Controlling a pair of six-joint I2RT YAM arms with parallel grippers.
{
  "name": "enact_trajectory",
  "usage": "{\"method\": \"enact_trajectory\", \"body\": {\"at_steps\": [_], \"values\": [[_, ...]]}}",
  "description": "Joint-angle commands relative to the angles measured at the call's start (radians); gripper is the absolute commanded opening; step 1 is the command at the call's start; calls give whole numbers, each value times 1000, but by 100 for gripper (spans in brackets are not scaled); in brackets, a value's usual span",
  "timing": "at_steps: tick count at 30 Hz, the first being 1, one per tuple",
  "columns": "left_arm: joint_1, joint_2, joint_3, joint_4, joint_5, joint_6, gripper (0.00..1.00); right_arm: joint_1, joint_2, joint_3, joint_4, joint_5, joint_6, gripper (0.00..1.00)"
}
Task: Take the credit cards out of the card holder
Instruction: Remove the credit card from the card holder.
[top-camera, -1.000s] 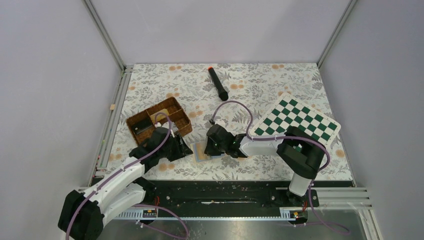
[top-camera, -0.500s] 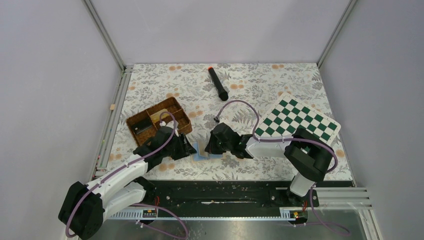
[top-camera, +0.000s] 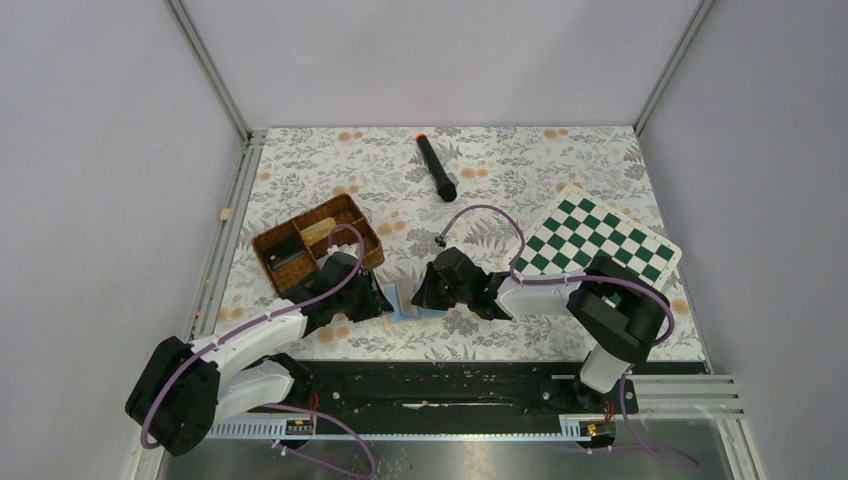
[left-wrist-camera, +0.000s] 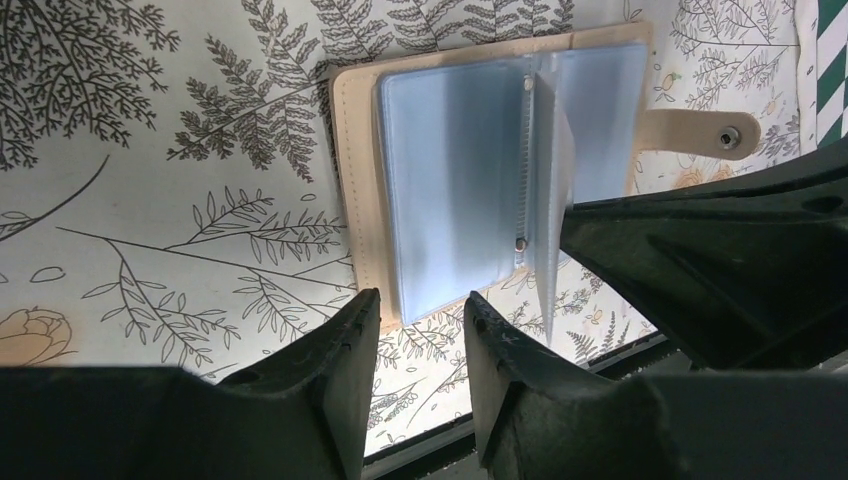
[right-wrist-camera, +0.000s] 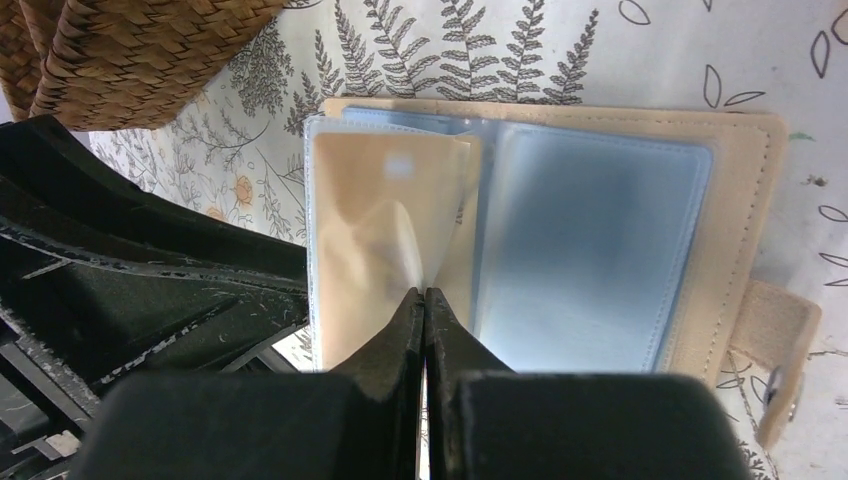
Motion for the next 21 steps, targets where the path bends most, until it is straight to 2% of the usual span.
{"method": "enact_trajectory", "body": {"at_steps": [1, 11, 15, 18, 21], "values": [[-23, 4, 58, 16, -50, -5, 36, -15, -44, -19, 62, -12, 20, 0], [-68, 131, 80, 113, -20, -19, 37, -22, -52, -46, 91, -26, 37, 0], [-83, 133, 97, 121, -32, -17, 37, -24, -57, -44, 82, -33, 35, 2], [-88, 126, 106, 136, -32, -17, 37, -26, -71, -45, 62, -32, 31, 19], [-92, 145, 115, 157, -19, -13, 38, -27, -104, -55, 40, -9, 19, 31]]}}
